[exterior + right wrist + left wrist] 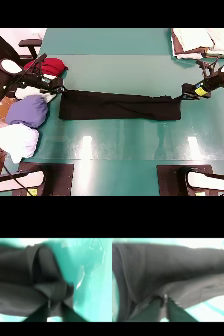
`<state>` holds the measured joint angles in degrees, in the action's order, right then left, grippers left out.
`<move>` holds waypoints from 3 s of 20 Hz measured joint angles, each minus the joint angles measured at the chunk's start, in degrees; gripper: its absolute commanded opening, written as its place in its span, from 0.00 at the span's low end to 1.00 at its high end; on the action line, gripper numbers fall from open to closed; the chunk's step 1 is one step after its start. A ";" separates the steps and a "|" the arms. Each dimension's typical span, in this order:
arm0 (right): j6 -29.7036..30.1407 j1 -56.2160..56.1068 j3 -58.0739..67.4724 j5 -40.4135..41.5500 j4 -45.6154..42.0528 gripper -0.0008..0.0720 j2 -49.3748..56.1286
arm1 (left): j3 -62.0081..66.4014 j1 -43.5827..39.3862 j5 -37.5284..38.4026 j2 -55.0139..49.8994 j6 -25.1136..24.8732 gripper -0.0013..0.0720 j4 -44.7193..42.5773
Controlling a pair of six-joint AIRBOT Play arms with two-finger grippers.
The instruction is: Fold the shirts.
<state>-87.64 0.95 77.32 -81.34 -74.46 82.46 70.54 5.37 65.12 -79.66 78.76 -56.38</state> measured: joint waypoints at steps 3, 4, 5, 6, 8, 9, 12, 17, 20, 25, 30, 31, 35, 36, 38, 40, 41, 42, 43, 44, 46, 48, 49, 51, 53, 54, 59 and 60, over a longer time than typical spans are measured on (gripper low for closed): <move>3.39 3.08 2.12 0.33 6.62 0.73 2.56 | 1.51 0.04 -2.25 -2.05 -0.42 0.70 1.55; 4.70 4.55 2.43 0.15 8.07 0.77 2.97 | 1.77 0.02 -2.38 -2.40 -0.50 0.70 2.10; 5.90 5.81 2.36 -0.61 9.40 0.86 3.17 | 1.92 0.02 -2.29 -2.62 -0.63 0.70 2.47; 7.19 7.43 1.62 -1.64 10.45 0.89 3.17 | 2.08 0.02 -1.99 -2.78 -0.66 0.69 2.86; 9.25 10.95 -1.33 -2.45 11.41 0.89 2.93 | 2.21 0.02 -0.48 -3.02 -0.66 0.04 3.23; 10.27 12.50 -3.23 -2.71 11.98 0.89 2.82 | 2.29 0.02 0.11 -3.08 -0.70 0.05 3.65; 13.88 16.79 -9.44 -2.21 14.93 0.88 4.00 | 2.36 -0.70 1.57 -3.19 -1.18 0.05 4.55; 19.04 16.74 -15.28 0.22 22.82 0.85 8.00 | 2.36 -7.45 0.00 -3.34 -1.31 0.05 5.64; 20.31 13.60 -14.69 2.14 25.40 0.47 10.38 | 2.36 -13.25 -2.64 -4.15 -0.15 0.05 5.77; 21.70 8.57 -10.99 4.85 27.32 0.03 11.15 | 2.49 -22.38 -8.57 -7.21 1.73 0.05 6.60; 20.11 6.34 -3.04 1.11 28.13 0.03 4.90 | 8.83 -29.22 -11.39 -14.29 2.16 0.05 7.93; 19.17 5.46 -0.92 0.04 28.17 0.03 3.17 | 10.91 -30.40 -11.37 -16.17 2.16 0.05 8.17; 15.41 0.50 7.78 -2.01 28.35 0.03 -2.10 | 19.41 -33.90 -10.21 -24.06 2.95 0.05 8.31; 14.36 -0.96 9.79 -2.36 28.41 0.03 -2.80 | 21.14 -34.40 -9.86 -25.88 3.41 0.05 8.31; 12.70 -4.11 13.57 -2.51 28.41 0.03 -3.69 | 23.80 -35.04 -9.51 -28.83 4.35 0.05 8.33; 11.19 -7.34 16.50 -2.75 28.44 0.03 -4.17 | 25.31 -35.34 -9.44 -30.86 5.33 0.05 8.13; 10.60 -8.74 17.46 -2.75 28.41 0.03 -4.26 | 25.79 -35.45 -9.60 -31.58 5.73 0.05 7.98; 10.25 -10.25 18.27 -2.71 28.41 0.03 -4.28 | 26.10 -35.52 -10.05 -32.09 6.01 0.05 7.80; 10.01 -11.56 18.80 -2.67 28.41 0.03 -4.28 | 26.36 -35.60 -10.64 -32.44 6.21 0.05 7.72; 9.73 -12.81 19.21 -2.49 28.39 0.03 -4.24 | 26.62 -35.60 -11.37 -32.68 6.36 0.05 7.61; 9.51 -15.02 19.74 -1.77 28.37 0.03 -4.15 | 27.47 -35.28 -11.78 -33.03 6.54 0.05 7.39; 9.29 -16.92 20.00 -0.55 28.37 0.03 -4.09 | 28.92 -33.64 -10.47 -32.39 6.73 0.05 6.40; 9.29 -17.88 20.06 0.17 28.35 0.03 -4.09 | 29.64 -32.35 -9.09 -31.30 6.73 0.05 5.09; 9.29 -20.55 20.17 1.79 28.41 0.03 -3.82 | 30.88 -29.03 -6.34 -28.09 6.75 0.05 2.19; 9.86 -24.30 20.24 4.04 28.87 0.03 -2.43 | 32.00 -24.24 -3.30 -23.37 6.73 0.05 -1.27; 10.58 -26.77 20.28 5.22 29.94 0.03 -1.03 | 32.44 -21.81 -2.05 -20.87 6.69 0.05 -2.40; 16.39 -40.79 26.36 12.17 34.03 0.58 11.89 | 33.38 -9.77 1.51 -8.09 5.81 0.05 -6.45; 17.40 -43.30 28.74 12.46 34.27 0.58 15.13 | 33.42 -8.04 2.10 -6.16 5.64 0.05 -6.82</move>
<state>-70.24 -42.35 106.06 -68.88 -40.18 97.58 103.96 -2.68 67.22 -85.82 84.40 -63.20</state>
